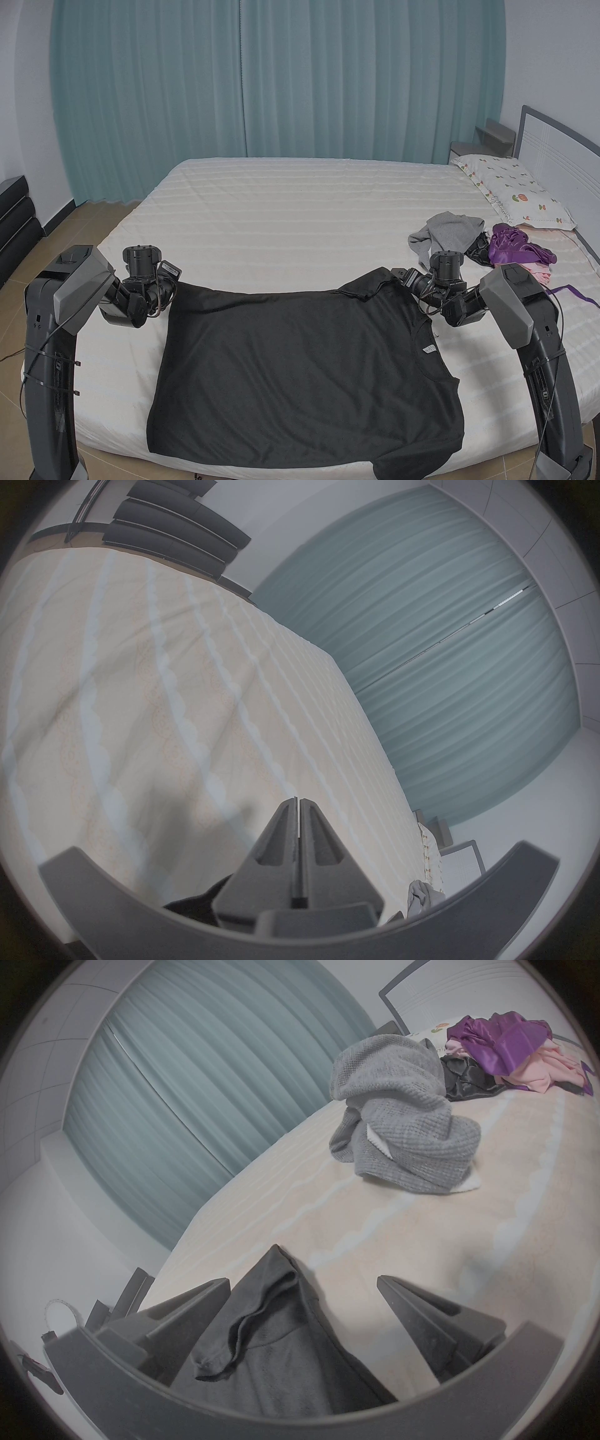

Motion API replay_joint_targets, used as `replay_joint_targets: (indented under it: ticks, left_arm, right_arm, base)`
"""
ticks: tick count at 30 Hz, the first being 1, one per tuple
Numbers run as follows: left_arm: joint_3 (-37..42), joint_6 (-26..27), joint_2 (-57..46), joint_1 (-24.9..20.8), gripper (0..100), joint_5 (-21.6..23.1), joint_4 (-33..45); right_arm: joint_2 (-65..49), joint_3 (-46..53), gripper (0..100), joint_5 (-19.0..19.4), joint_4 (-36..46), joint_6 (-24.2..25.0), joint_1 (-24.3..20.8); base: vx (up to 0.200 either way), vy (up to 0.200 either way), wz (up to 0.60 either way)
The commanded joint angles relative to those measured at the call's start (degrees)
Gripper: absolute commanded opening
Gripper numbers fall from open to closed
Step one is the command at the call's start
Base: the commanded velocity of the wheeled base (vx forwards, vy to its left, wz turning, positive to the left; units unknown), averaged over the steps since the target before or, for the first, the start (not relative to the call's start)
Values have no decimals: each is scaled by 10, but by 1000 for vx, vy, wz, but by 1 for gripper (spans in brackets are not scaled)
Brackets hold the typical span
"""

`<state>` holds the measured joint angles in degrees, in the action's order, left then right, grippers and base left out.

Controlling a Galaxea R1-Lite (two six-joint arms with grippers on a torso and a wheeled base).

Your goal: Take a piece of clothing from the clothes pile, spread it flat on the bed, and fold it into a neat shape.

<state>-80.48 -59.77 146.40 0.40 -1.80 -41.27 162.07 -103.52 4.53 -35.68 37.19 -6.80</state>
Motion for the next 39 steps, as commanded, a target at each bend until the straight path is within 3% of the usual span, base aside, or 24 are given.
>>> replay_joint_targets:
  ticks: [1, 6, 7, 39]
  left_arm:
    - [0, 0, 0, 0, 0, 0, 0]
    - [-1, 0, 1, 0, 0, 0, 0]
    - [-2, 0, 1, 0, 0, 0, 0]
    - [-30, -16, 3, 5, 0, 0, 0]
  right_arm:
    - [-15, 17, 100, 1, 0, 0, 0]
    - [-14, 17, 100, 1, 3, -1, -1]
    - [-11, 18, 0, 1, 5, -2, -1]
    - [-50, 82, 0, 6, -40, -5, 15]
  base:
    - [0, 0, 0]
    - [0, 0, 0]
    - [0, 0, 0]
    - [0, 0, 0]
